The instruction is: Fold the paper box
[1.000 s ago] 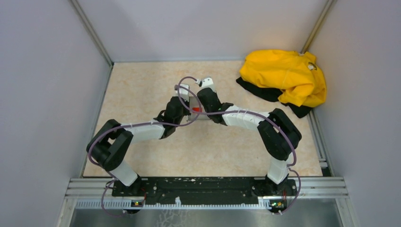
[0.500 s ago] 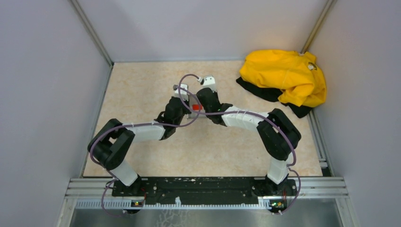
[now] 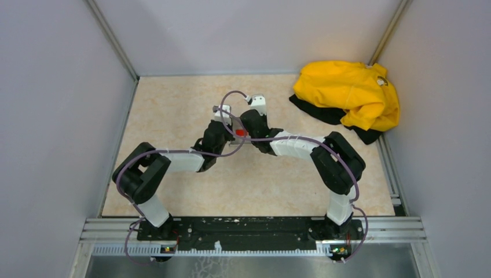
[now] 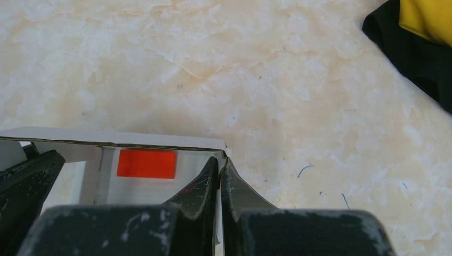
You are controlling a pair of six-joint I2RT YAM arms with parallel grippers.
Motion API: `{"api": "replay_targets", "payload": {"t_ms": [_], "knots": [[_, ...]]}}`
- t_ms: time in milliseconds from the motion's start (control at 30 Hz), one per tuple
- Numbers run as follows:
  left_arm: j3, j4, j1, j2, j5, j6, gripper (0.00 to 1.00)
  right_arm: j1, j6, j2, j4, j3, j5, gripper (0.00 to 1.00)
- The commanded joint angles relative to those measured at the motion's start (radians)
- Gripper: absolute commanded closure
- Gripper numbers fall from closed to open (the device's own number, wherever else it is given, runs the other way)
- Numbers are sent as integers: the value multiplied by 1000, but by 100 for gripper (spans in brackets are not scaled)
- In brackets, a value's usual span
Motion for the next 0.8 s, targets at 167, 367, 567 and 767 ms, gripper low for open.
{"api": "replay_targets", "payload": {"t_ms": [167,367,567,767], "knots": [[-40,116,-31,6,128,-76,84,55,96,-9,164,-56,-108,100],[-95,145,-35,-14,129,-99,85,67,118,-18,187,-109,-94,100],[-143,170,-48,-37,122,-107,85,87,128,-24,188,-144,-68,100],[-189,184,-70,-53,108,-115,85,107,147,-39,185,-186,-44,100]]}}
